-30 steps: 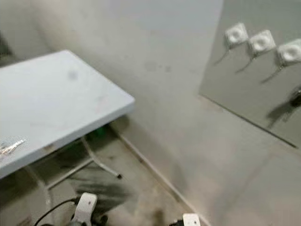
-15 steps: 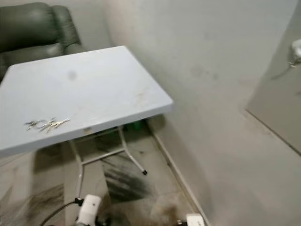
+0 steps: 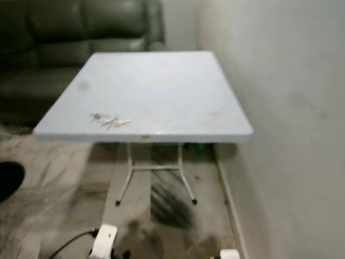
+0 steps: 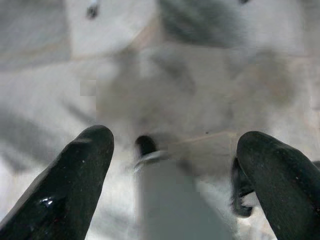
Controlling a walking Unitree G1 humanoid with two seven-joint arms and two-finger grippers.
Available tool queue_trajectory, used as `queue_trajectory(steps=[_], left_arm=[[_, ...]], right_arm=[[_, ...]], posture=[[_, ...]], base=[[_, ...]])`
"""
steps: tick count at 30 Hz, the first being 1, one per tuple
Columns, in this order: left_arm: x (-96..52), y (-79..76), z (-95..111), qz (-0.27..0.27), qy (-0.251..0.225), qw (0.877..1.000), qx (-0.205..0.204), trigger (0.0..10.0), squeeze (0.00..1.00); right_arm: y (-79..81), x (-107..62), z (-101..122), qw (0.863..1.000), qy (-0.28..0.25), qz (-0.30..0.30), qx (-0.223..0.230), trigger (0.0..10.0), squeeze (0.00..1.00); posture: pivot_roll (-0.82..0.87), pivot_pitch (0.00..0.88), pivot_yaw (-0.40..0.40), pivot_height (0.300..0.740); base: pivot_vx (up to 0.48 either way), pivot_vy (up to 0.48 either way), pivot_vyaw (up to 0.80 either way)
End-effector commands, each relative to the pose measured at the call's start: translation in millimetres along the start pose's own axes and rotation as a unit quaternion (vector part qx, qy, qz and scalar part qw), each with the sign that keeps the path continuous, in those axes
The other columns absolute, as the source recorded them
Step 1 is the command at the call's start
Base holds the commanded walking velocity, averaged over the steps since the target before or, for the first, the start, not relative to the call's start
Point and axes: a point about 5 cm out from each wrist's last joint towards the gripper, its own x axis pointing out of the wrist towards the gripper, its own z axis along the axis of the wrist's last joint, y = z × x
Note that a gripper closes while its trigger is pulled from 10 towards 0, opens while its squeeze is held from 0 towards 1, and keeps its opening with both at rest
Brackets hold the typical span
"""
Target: Hang keys on a hook
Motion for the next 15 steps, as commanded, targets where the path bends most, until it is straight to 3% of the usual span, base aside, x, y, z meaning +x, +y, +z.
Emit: queue_trajectory(steps=[1, 15], left_arm=[[2.0, -5.1, 8.8, -0.007, -0.012, 1.0, 0.001, 10.0, 0.0], [2.2, -4.9, 9.0, -0.005, -0.012, 1.0, -0.014, 10.0, 0.0]], right_arm=[[-1.4, -2.0, -7.5, 1.0, 0.011, -0.003, 0.002, 10.0, 0.0], [-2.5, -2.1, -7.4, 1.0, 0.009, -0.004, 0.019, 10.0, 0.0]], posture=[[-0.05, 0.0, -0.025, 0.74], [-0.04, 0.0, -0.029, 0.74]], base=[[0.0, 0.0, 0.8], [0.0, 0.0, 0.0]])
